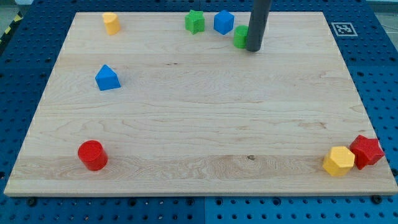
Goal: Move the arm below the yellow heart
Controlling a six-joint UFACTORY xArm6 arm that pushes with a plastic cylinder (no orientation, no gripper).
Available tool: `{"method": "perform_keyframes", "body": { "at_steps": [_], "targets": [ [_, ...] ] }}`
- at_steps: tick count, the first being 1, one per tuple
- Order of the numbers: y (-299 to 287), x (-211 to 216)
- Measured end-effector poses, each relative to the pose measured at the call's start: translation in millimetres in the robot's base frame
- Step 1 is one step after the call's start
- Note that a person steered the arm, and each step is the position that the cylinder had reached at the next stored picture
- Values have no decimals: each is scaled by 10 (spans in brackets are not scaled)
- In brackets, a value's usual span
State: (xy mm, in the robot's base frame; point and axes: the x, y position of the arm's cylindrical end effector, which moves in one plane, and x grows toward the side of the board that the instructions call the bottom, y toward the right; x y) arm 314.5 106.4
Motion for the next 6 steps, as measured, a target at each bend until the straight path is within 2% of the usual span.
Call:
{"method": "perform_keyframes", "body": {
  "at_steps": [2,3,4,6],
  "targets": [
    [-127,99],
    [-400,365],
    [-896,463],
    [-2093,104]
  ]
}}
